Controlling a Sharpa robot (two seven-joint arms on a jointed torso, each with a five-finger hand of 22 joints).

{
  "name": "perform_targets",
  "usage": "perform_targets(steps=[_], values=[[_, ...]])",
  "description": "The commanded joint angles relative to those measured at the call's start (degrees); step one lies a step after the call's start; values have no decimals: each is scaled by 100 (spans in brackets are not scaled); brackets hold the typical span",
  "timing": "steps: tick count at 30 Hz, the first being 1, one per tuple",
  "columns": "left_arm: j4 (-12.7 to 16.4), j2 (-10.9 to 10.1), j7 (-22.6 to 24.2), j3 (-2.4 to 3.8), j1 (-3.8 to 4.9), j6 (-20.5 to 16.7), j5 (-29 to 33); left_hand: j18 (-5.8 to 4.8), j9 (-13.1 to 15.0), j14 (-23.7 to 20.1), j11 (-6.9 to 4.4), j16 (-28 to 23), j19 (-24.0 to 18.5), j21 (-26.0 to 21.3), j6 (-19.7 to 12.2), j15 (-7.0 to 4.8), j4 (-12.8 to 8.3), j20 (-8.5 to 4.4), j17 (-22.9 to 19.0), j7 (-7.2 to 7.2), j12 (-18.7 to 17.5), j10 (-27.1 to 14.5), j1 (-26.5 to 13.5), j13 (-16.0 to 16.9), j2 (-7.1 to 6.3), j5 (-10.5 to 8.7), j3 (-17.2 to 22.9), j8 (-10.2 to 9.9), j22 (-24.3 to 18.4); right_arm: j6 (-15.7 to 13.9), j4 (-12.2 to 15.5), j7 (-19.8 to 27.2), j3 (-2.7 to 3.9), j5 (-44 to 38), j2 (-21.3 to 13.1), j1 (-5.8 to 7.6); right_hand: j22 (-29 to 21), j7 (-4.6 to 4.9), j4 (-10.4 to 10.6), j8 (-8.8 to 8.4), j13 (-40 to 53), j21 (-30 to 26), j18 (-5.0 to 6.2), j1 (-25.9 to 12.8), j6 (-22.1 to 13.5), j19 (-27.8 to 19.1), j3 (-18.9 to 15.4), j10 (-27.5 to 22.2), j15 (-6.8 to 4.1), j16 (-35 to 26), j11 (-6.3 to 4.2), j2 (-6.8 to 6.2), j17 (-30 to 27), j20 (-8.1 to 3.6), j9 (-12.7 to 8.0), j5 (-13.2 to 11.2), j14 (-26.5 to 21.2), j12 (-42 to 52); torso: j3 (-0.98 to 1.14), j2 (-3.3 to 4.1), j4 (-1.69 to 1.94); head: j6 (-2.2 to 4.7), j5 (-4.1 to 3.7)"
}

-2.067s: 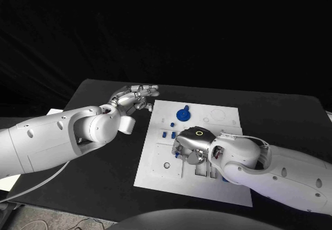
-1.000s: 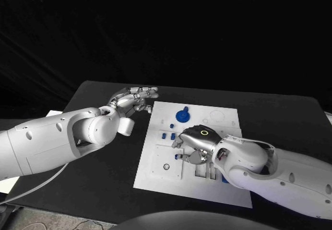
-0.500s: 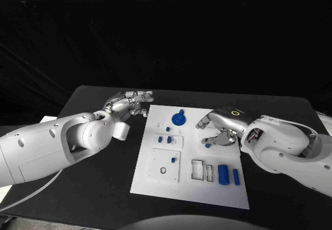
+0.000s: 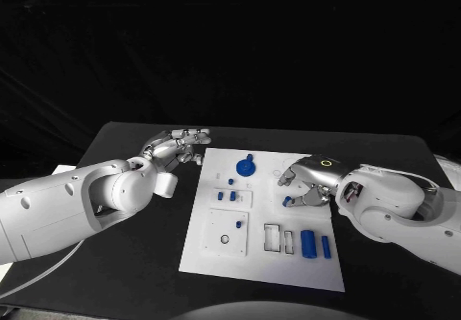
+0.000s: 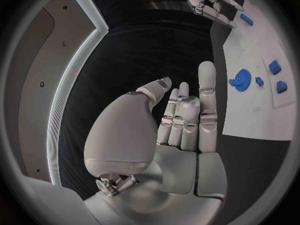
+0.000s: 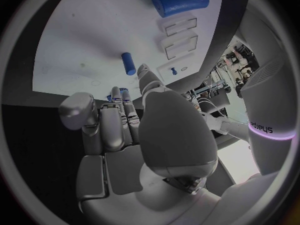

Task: Assemble the parts on the task board

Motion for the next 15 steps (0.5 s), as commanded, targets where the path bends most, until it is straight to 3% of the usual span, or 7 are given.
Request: perform_targets(steps=[1,9,15], values=[[-1,9,26,3,2,111,21,89,3,-48,1,-33,-47,-38,-49,-6,-5,10,-5,0,29,-26,-24,8,9,22,-37,-3,-9,375,-35,44,-7,-141,34,-45,-10,-24,35,-1,11,-26,91,88,29,-26,10,136,-16,-42,-21,34,-25,-9,7,42,197,85,-8,1,7,-11,-12],[4,1,41,3,2,110,21,89,4,-49,-2,-31,-48,-40,-48,-6,-10,11,-6,-3,40,-28,-17,11,14,18,-39,1,-12,535,-145,59,-14,-81,99,-103,53,50,20,14,-2,14,78,188,184,28,102,490,-101,-57,-115,239,-51,-70,16,28,204,219,-8,7,-6,-18,-12],[6,-4,33,3,2,114,21,89,4,-49,-2,-31,-48,-40,-48,-6,-10,11,-6,-3,40,-28,-17,11,14,18,-39,1,-12,529,-166,65,-15,-71,127,-125,83,84,16,22,-13,35,70,281,331,59,294,674,-134,-40,-149,388,-39,-104,21,-175,217,180,-1,6,3,-40,-15]])
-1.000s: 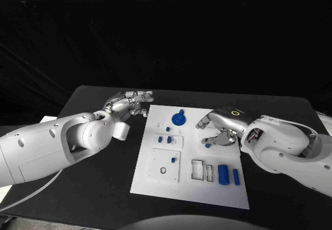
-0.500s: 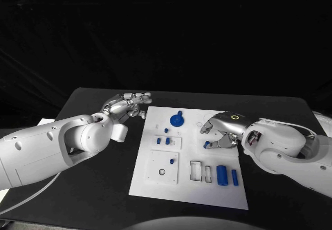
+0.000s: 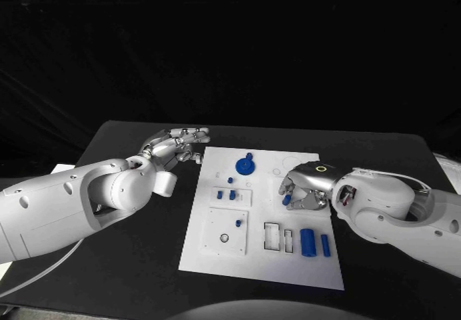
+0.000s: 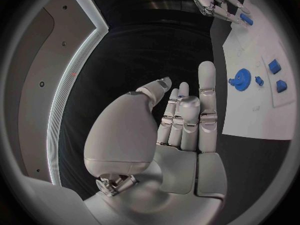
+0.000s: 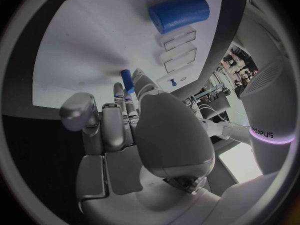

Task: Assemble the parts on the task board

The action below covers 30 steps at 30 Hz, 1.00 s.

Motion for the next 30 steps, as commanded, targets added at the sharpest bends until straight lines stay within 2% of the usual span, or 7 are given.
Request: perform_targets(steps=[1,9,14,19,27,30], values=[[9,2,32,3,2,111,21,89,4,-49,-2,-31,-48,-18,-48,-6,-10,11,-6,-3,20,-28,-17,5,14,18,-39,1,-5,158,-4,44,0,-42,10,-11,14,4,2,24,-5,40,69,17,66,10,82,78,-52,8,-1,67,14,-54,8,-51,218,-26,3,-5,8,-16,-7],[5,0,17,3,2,127,21,90,5,-52,-3,-33,-48,-19,-46,-7,-11,11,-14,-4,28,-29,-14,7,19,16,-41,5,-7,95,-3,73,0,-42,28,-17,76,2,55,74,-5,82,57,91,363,46,450,305,-74,54,-24,197,58,-86,33,-263,234,-134,4,-7,3,-27,0],[1,2,6,3,2,137,21,90,5,-52,-3,-33,-48,-19,-46,-7,-11,11,-14,-4,28,-29,-14,7,19,16,-41,5,-7,21,1,82,0,-51,34,-19,181,-44,80,129,13,153,42,132,595,87,731,550,-120,127,-82,276,145,-137,65,-288,255,-156,5,-8,-1,-29,4],[-1,3,0,3,2,140,21,90,5,-52,-3,-33,-48,-19,-46,-7,-11,11,-14,-4,28,-29,-14,7,19,16,-41,5,-7,-168,18,79,0,-111,32,-21,297,-98,20,184,26,231,22,210,761,129,998,746,-166,215,-139,329,257,-182,105,-300,277,-185,3,-6,2,-32,-5],[-17,6,-8,3,2,143,21,90,5,-52,-3,-33,-48,-19,-46,-7,-11,11,-14,-4,28,-29,-14,7,19,16,-41,5,-7,-383,157,57,3,-137,-27,-21,347,-106,-75,193,22,267,11,203,816,144,1248,855,-182,251,-158,271,294,-210,146,-301,280,-283,6,-13,5,-44,-6],[-29,9,-15,3,2,144,21,90,5,-52,-3,-33,-48,-19,-46,-7,-11,11,-14,-4,28,-29,-14,7,19,16,-41,5,-7,-437,300,50,13,-10,-113,5,341,-98,-97,185,20,264,11,179,815,140,1297,863,-179,244,-152,226,281,-210,153,-301,275,-318,-2,-18,4,-39,-4]])
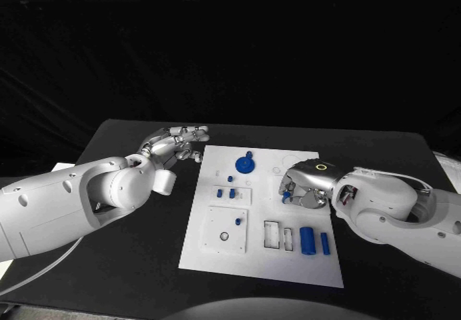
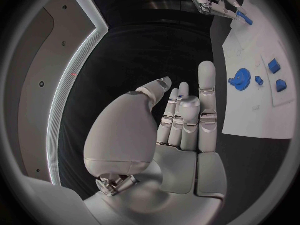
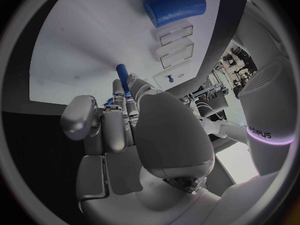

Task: Assemble the parts on the task board

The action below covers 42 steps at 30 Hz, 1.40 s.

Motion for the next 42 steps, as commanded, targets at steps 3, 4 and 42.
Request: perform_targets(steps=[3,4,42], values=[[-9,16,2,3,2,120,21,90,5,-52,-3,-30,-49,-21,-47,-7,5,12,-3,-4,38,-33,-14,10,26,14,-27,8,-11,-235,271,36,21,171,-115,84,10,-39,-8,4,-1,24,10,7,82,7,64,132,-33,14,-73,-33,-16,-35,74,35,252,-59,-6,-2,0,9,2],[-12,19,1,3,2,121,21,90,5,-52,-3,-30,-49,-21,-47,-7,5,12,-3,-4,38,-33,-14,10,26,14,-27,8,-11,-246,329,37,24,228,-142,116,8,-38,-10,2,-2,23,10,-3,82,6,72,133,-32,15,-72,-45,-15,-34,75,35,251,-67,-7,-5,1,9,3],[-106,159,-18,1,-1,185,21,91,6,-52,-4,-30,-48,-22,-47,-8,3,12,-7,-5,46,-38,-10,12,31,13,-28,10,-13,-85,-105,620,-179,151,1606,-424,17,39,-120,-95,-1,28,9,-133,-4,-13,345,83,17,24,-8,-192,-13,6,81,51,245,-260,-3,2,0,-81,311]])
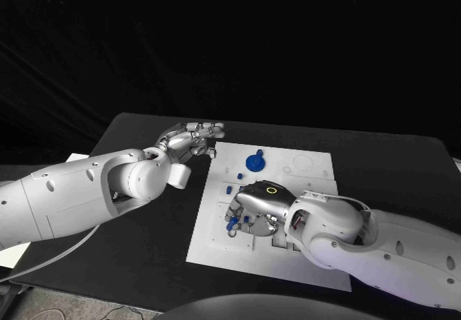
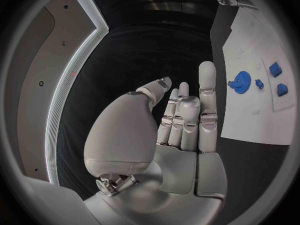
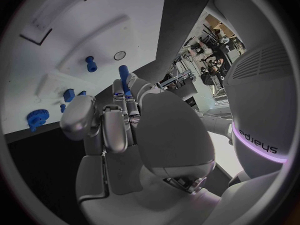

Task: Assemble the parts on the task board

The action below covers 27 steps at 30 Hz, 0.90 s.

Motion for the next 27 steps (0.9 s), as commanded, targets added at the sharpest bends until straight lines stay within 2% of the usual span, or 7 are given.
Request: perform_targets(steps=[1,12,27], values=[[9,9,19,3,2,121,21,91,6,-32,-4,-30,-27,-22,-47,13,3,-9,-8,-5,13,-38,-10,8,32,13,-28,10,-8,278,-56,90,-4,-148,24,-26,7,25,6,-16,4,29,9,24,-6,-13,32,-4,17,28,2,-31,7,5,3,37,245,-29,2,1,0,-15,0],[4,4,10,3,2,111,21,91,6,-32,-4,-30,-27,-22,-47,13,3,-9,-8,-5,13,-38,-10,8,32,13,-28,10,-8,485,-102,51,-11,-218,-3,-46,26,27,5,-17,7,41,6,1,-3,-9,38,2,21,40,5,-36,24,9,5,37,248,-33,7,0,-5,-36,5],[11,-2,-1,3,2,100,21,92,5,-39,-1,-35,-29,-25,-56,14,3,-8,-26,-2,26,-52,-13,10,33,11,-37,12,-13,549,-183,15,-37,-318,89,-90,26,27,0,-20,12,41,7,-52,0,-12,37,10,26,39,6,-64,19,15,9,41,248,-43,2,2,1,-39,7]])
